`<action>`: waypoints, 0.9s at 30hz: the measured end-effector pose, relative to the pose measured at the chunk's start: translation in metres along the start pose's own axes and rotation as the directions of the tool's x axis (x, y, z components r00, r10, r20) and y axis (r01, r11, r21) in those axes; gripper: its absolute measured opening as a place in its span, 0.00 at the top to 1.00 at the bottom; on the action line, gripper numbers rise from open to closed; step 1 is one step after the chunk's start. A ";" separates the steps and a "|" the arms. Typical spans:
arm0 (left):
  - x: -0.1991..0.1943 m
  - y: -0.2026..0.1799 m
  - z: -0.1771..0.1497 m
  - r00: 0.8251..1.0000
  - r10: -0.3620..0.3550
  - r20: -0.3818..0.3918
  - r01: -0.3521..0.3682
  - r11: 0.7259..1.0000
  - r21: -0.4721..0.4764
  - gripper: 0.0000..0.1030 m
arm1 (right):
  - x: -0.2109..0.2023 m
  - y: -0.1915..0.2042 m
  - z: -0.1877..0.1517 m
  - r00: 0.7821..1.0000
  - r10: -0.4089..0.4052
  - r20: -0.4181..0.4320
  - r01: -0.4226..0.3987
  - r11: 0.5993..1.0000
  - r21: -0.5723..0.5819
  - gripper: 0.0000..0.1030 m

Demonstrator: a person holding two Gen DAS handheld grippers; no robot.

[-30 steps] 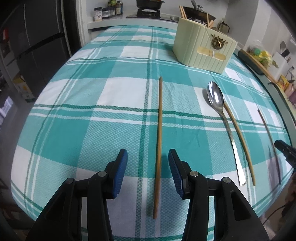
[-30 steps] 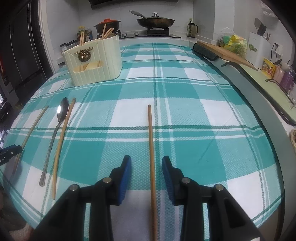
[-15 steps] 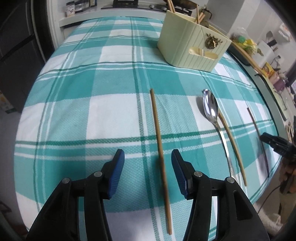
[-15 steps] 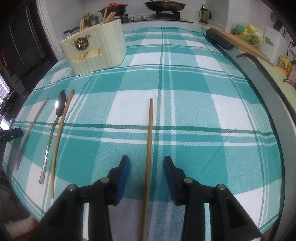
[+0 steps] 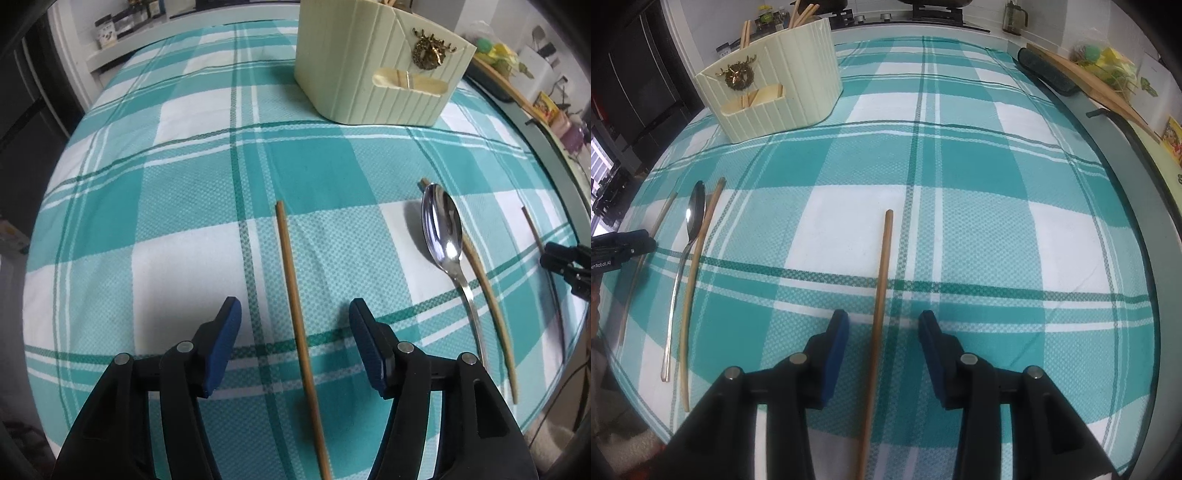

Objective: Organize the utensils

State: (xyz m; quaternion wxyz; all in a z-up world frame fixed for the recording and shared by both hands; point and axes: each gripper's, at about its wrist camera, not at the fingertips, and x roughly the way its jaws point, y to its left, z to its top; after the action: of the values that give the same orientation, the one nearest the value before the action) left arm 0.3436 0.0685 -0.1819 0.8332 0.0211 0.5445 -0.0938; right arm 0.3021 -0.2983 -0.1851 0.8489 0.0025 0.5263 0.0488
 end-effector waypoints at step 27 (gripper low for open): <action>-0.096 -0.028 0.041 0.948 0.139 0.285 -0.160 0.986 0.050 0.97 | -0.054 0.040 0.063 0.977 0.079 0.201 -0.061 0.994 -0.094 0.94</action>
State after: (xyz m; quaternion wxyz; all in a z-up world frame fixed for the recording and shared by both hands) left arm 0.3383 0.0481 -0.0763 0.9054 0.0792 0.4139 -0.0522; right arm 0.3311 -0.2602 -0.1066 0.8955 -0.0112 0.4334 0.1010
